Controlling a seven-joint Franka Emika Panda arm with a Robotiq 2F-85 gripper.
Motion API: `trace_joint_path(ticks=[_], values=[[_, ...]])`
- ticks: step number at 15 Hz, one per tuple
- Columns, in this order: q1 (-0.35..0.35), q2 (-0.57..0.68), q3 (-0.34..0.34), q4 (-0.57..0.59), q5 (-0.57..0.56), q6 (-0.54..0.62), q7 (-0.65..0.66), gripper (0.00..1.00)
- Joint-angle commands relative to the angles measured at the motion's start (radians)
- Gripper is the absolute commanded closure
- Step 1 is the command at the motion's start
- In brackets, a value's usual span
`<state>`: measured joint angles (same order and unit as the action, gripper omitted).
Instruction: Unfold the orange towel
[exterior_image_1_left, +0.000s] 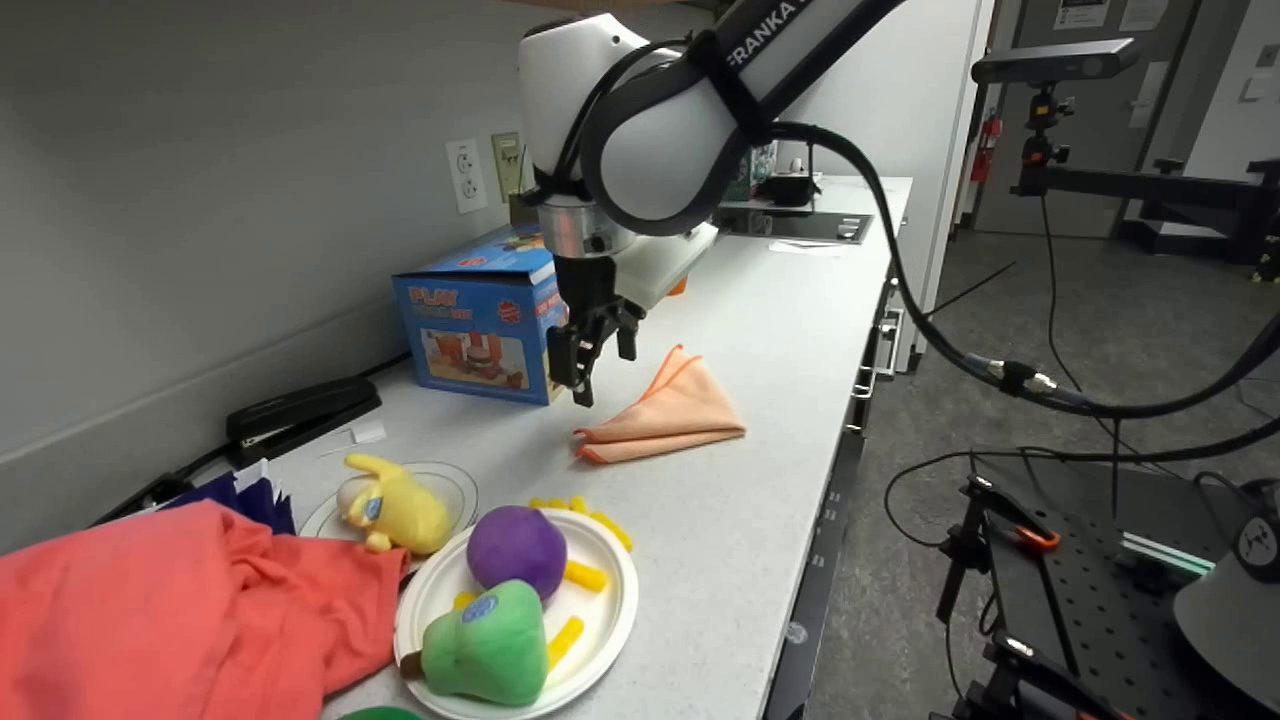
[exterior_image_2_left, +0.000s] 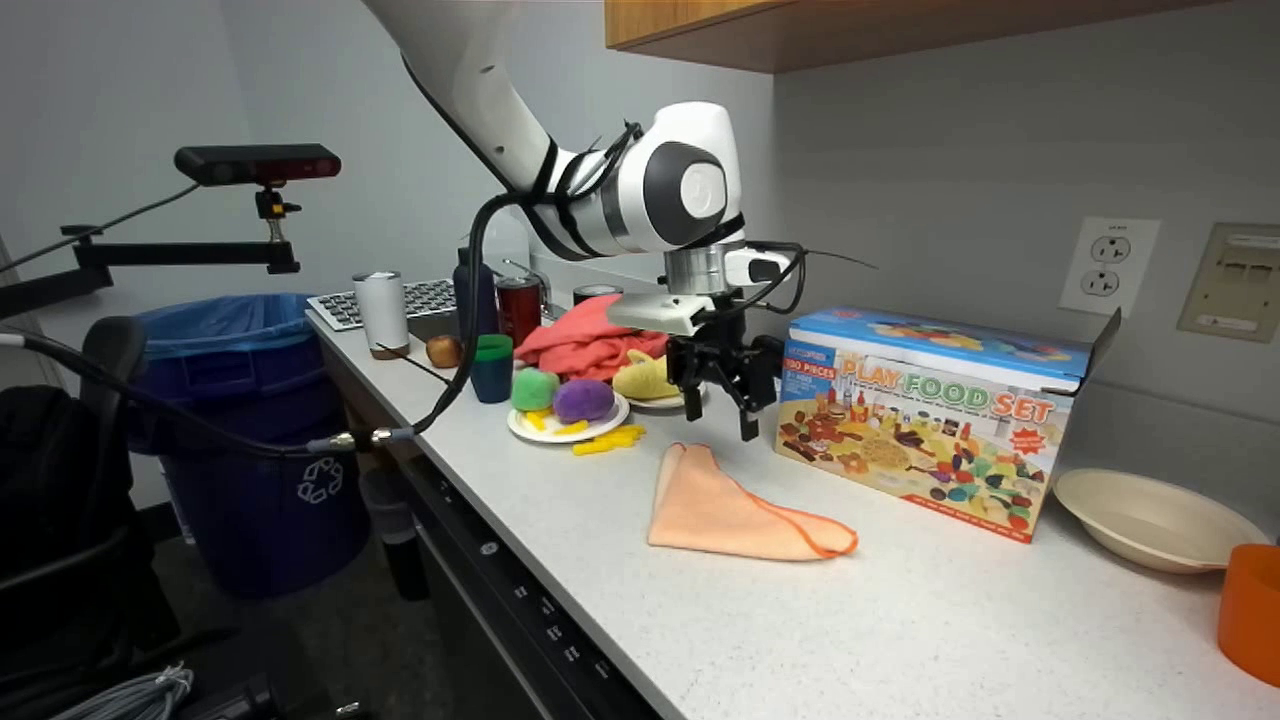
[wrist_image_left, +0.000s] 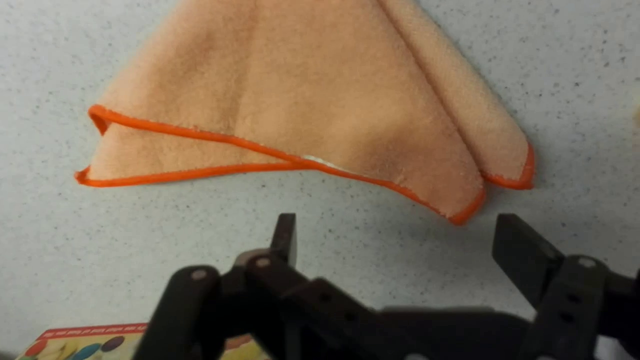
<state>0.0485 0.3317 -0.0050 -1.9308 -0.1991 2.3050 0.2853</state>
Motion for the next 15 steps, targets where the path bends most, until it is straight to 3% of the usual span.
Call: trace_joint_path(ticks=[1, 7, 9, 15], values=[[0.003, 0.067, 0.009, 0.073, 0.071, -0.01, -0.041, 0.0], [0.007, 0.116, 0.0, 0.103, 0.105, -0.02, -0.017, 0.0], [0.008, 0.126, -0.002, 0.107, 0.107, -0.023, -0.014, 0.26], [0.009, 0.13, -0.005, 0.111, 0.113, -0.036, -0.004, 0.73]])
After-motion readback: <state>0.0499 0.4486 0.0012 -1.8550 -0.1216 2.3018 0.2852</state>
